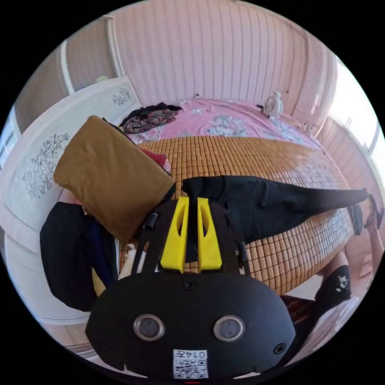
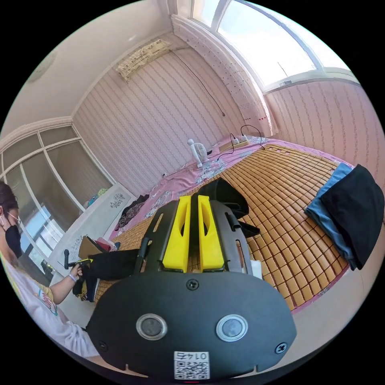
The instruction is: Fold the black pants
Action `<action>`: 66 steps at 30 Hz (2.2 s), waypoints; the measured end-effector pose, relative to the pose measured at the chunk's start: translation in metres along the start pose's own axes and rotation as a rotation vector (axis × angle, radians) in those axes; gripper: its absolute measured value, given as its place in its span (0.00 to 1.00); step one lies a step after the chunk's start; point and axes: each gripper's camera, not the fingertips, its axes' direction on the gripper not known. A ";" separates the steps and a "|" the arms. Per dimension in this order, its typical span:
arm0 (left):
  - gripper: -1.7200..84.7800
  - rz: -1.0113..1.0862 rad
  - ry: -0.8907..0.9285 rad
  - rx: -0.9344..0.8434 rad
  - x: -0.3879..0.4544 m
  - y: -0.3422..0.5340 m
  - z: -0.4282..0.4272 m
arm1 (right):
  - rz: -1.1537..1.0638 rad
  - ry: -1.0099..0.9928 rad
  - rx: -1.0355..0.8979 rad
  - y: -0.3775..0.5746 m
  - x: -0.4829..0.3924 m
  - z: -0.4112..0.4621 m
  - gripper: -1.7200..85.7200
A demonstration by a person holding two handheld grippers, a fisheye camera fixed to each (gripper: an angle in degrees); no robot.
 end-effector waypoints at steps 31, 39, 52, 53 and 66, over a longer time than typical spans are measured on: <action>0.01 -0.241 0.127 -0.009 -0.126 0.105 -0.030 | -0.095 0.251 -0.546 0.053 -0.023 0.107 0.03; 0.01 -0.264 0.226 0.173 -0.158 0.115 -0.076 | -0.171 0.022 -0.134 0.023 -0.052 0.008 0.03; 0.08 -0.441 0.012 -0.340 -0.180 0.247 -0.031 | -0.105 0.265 -0.503 0.095 -0.043 0.093 0.08; 0.08 -0.390 -0.023 -0.330 -0.172 0.232 -0.029 | -0.113 0.283 -0.516 0.091 -0.046 0.104 0.08; 0.05 -0.253 -0.052 -0.239 -0.121 0.198 -0.087 | -0.222 0.447 -0.603 0.082 -0.058 0.283 0.08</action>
